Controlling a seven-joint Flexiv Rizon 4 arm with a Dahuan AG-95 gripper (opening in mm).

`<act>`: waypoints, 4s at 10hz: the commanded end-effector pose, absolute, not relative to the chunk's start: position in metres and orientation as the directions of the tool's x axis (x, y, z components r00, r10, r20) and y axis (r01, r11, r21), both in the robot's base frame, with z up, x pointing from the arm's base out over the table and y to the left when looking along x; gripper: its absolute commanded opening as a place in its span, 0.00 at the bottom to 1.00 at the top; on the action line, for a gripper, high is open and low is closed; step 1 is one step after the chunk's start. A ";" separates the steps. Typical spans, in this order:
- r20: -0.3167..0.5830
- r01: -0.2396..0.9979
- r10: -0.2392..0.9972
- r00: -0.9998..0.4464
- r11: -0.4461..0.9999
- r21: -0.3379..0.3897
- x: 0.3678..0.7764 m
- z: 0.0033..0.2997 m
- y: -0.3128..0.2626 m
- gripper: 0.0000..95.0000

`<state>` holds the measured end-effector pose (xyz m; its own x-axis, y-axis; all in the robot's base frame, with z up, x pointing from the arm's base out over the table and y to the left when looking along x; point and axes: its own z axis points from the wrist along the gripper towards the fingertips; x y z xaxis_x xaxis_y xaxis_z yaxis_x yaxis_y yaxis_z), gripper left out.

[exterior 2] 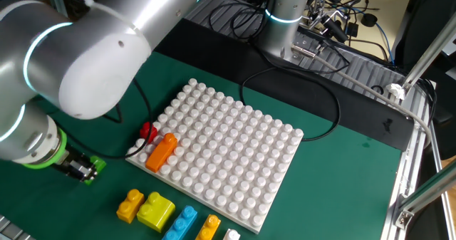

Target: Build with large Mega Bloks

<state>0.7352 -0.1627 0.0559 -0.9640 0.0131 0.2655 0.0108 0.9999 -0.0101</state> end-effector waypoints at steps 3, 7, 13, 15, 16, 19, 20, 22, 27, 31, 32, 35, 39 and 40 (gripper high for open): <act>0.249 0.029 0.031 -0.968 1.000 -0.011 0.729 0.055 -0.163 0.00; 0.245 0.006 0.001 -0.969 1.000 0.022 0.729 0.055 -0.163 0.00; 0.283 0.106 0.077 -0.956 0.990 0.089 0.729 0.055 -0.163 0.00; 0.304 0.186 0.153 -0.940 0.979 0.085 0.721 0.065 -0.146 0.00; 0.318 0.205 0.170 -0.933 0.975 0.081 0.716 0.072 -0.135 0.00; 0.346 0.283 0.250 -0.904 0.958 0.047 0.692 0.100 -0.097 0.00; 0.346 0.309 0.278 -0.896 0.950 0.036 0.680 0.107 -0.084 0.00; 0.339 0.335 0.306 -0.890 0.942 0.029 0.662 0.110 -0.070 0.00; 0.265 0.384 0.362 -0.894 0.923 0.036 0.649 0.101 -0.049 0.00; 0.272 0.415 0.394 -0.878 0.910 0.020 0.639 0.093 -0.031 0.00; 0.274 0.419 0.399 -0.875 0.908 0.015 0.637 0.095 -0.029 0.00; 0.278 0.426 0.405 -0.871 0.904 0.018 0.634 0.100 -0.025 0.00; 0.272 0.339 0.316 -0.909 0.940 0.042 0.636 0.101 -0.023 0.00; 0.275 0.323 0.299 -0.914 0.946 0.043 0.637 0.100 -0.022 0.00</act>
